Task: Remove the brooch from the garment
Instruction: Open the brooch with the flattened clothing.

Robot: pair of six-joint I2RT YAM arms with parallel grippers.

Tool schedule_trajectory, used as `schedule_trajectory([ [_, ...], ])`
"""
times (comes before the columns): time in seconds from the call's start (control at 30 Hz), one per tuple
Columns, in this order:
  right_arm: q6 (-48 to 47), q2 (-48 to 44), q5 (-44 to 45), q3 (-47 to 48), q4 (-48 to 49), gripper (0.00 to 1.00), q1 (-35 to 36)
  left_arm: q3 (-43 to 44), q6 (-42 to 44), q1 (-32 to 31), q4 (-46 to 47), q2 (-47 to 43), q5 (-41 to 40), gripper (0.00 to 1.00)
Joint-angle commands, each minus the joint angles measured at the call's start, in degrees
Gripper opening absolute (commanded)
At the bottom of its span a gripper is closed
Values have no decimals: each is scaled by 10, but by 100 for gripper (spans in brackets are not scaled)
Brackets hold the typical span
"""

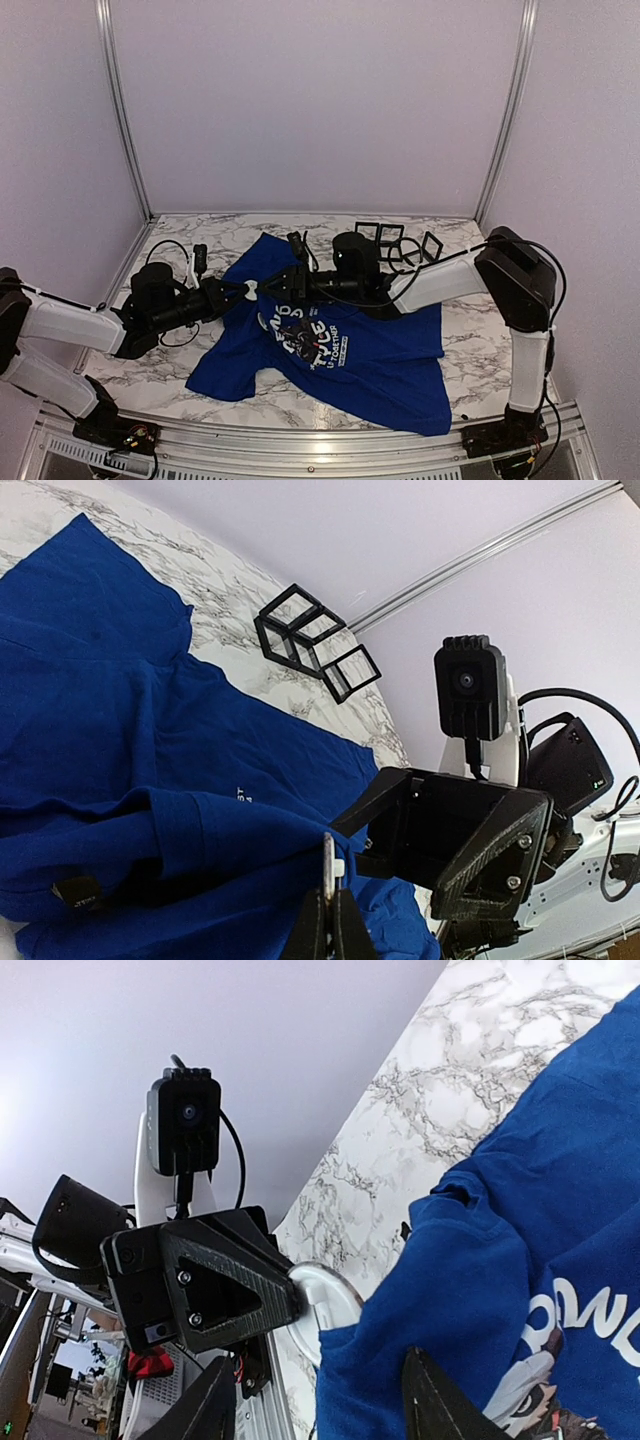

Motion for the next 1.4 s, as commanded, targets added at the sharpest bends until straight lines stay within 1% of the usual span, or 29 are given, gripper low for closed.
schedule_trajectory([
  [0.0,36,24,-24,5,55,54,-6,-7,-7,2,46,5,15,0],
  [0.27,57,36,-30,3,73,52,-7,-19,-18,1,77,7,22,0],
  [0.4,69,43,-34,8,83,47,-7,-20,-19,0,84,9,27,0],
  [0.67,83,54,-42,14,96,41,-6,-22,-22,-6,107,18,35,0],
  [0.77,83,55,-42,16,93,36,-6,-23,-23,-10,115,23,36,0],
  [1.23,76,58,-39,21,81,23,-7,-20,-15,-16,115,28,43,0],
  [1.37,71,58,-39,24,72,22,-7,-17,-9,-17,112,26,46,0],
])
